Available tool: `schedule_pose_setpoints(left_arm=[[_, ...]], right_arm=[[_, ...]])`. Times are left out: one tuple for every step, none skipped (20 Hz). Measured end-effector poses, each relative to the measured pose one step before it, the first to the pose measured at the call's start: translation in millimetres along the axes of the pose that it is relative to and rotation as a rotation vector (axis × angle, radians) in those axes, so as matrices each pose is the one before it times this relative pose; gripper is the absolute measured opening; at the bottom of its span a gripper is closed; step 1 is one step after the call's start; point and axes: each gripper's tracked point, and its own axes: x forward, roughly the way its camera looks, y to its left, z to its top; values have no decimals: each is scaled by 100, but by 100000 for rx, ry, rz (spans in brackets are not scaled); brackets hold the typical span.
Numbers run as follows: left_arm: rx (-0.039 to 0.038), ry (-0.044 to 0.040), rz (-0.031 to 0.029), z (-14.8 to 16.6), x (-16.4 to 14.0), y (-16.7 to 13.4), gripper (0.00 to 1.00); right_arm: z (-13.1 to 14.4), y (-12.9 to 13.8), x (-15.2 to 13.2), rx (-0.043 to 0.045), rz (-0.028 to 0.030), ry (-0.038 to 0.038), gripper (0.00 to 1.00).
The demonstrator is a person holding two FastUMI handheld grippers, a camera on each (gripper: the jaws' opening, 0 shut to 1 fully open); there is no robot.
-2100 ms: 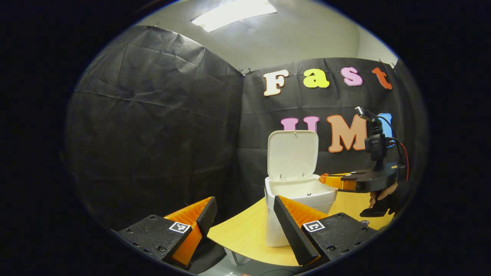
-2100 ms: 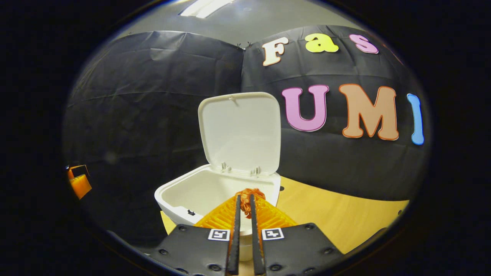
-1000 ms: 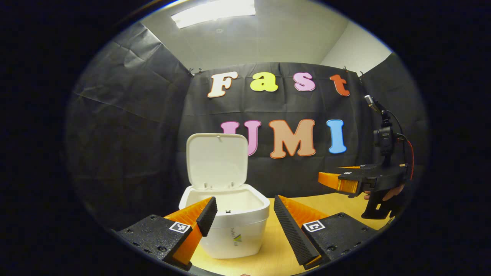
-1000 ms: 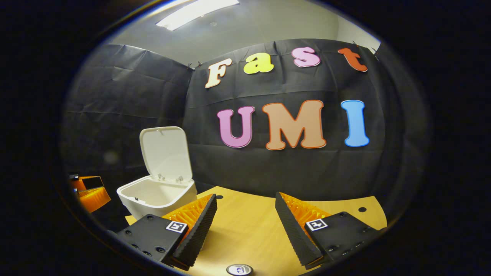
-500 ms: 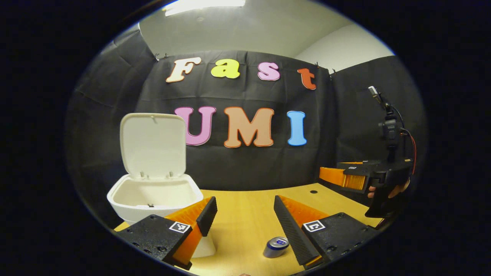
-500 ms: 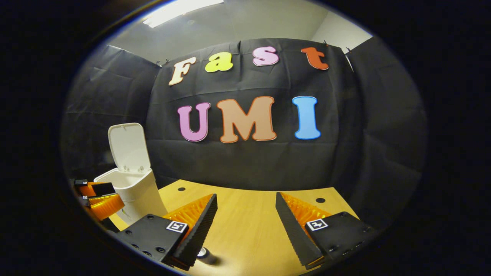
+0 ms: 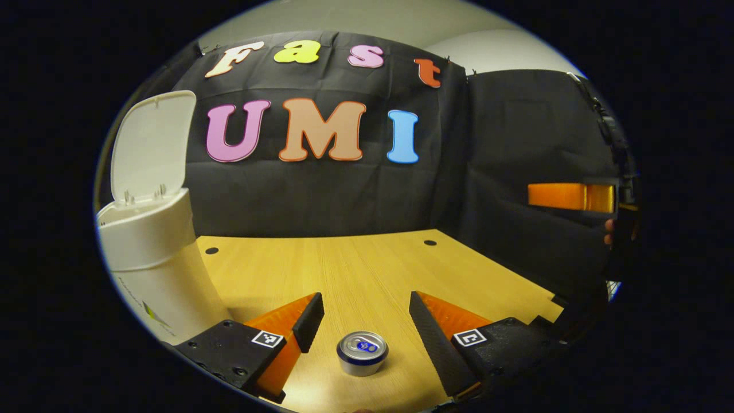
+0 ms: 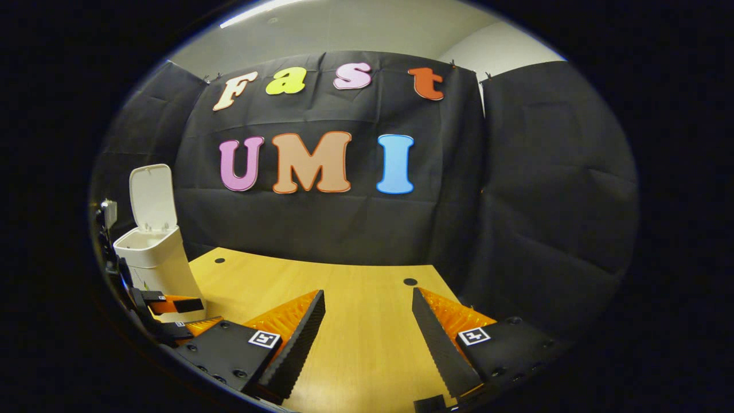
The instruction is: Press the lid of the desktop garbage bin to open it, pick up the crumpled paper on the desktop and throw it into the bin, then pick up the pop can on the desktop and drop it into the bin, and finally close the garbage bin lid.
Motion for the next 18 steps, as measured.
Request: schedule_pose_setpoints(left_arm=[[829, 2725, 651, -1143, 463, -211, 92], [1231, 2739, 1111, -1111, 440, -106, 92], [630, 1276, 1391, -821, 419, 6, 92], [1, 978, 549, -769, 451, -251, 92], [-144, 1759, 891, -795, 397, -156, 92], [1244, 1754, 2067, -631, 104, 182, 92], [3132, -3032, 1600, 470, 193, 83, 94], [2135, -1351, 308, 326, 75, -171, 94], [2516, 534, 1814, -106, 288, 244, 93], [859, -373, 1177, -328, 65, 355, 94], [-531, -908, 621, 160, -195, 61, 96], [-1301, 479, 1128, -214, -42, 213, 96], [-1113, -318, 1748, 28, -182, 389, 95], [-584, -81, 1736, -10, -244, 294, 95], [-384, 64, 589, -57, 9, 78, 95], [641, 1201, 1349, -182, -80, 234, 95], [1284, -527, 548, 27, -69, -22, 95], [846, -322, 794, 174, -178, 183, 95]], right_arm=[[-370, -1091, -493, 267, -1990, 1079, 96], [-398, -1075, -385, 239, -2045, 1060, 96], [-419, -1010, -433, -321, -2163, 845, 96], [-344, -991, -324, -586, -2045, 746, 96], [-362, -860, -352, -493, -1433, 959, 96], [-395, -628, -237, -301, -980, 946, 97], [-302, -523, -332, -326, -658, 729, 97], [-266, -363, -197, -591, -502, 663, 97], [-119, -289, -276, -456, -217, 391, 97], [-200, -174, -114, -568, 329, 147, 97], [93, -81, -156, -672, 277, -119, 97], [65, -32, 8, -620, 348, -100, 97], [-78, -28, -76, -359, 648, -68, 97], [-168, 4, -49, -240, 662, 23, 97], [-83, -16, 33, -81, 555, 146, 97], [53, 54, 180, 107, 661, 448, 98], [-143, 65, 94, 185, 478, 282, 99], [-2, 75, -43, 69, 425, 8, 99]])
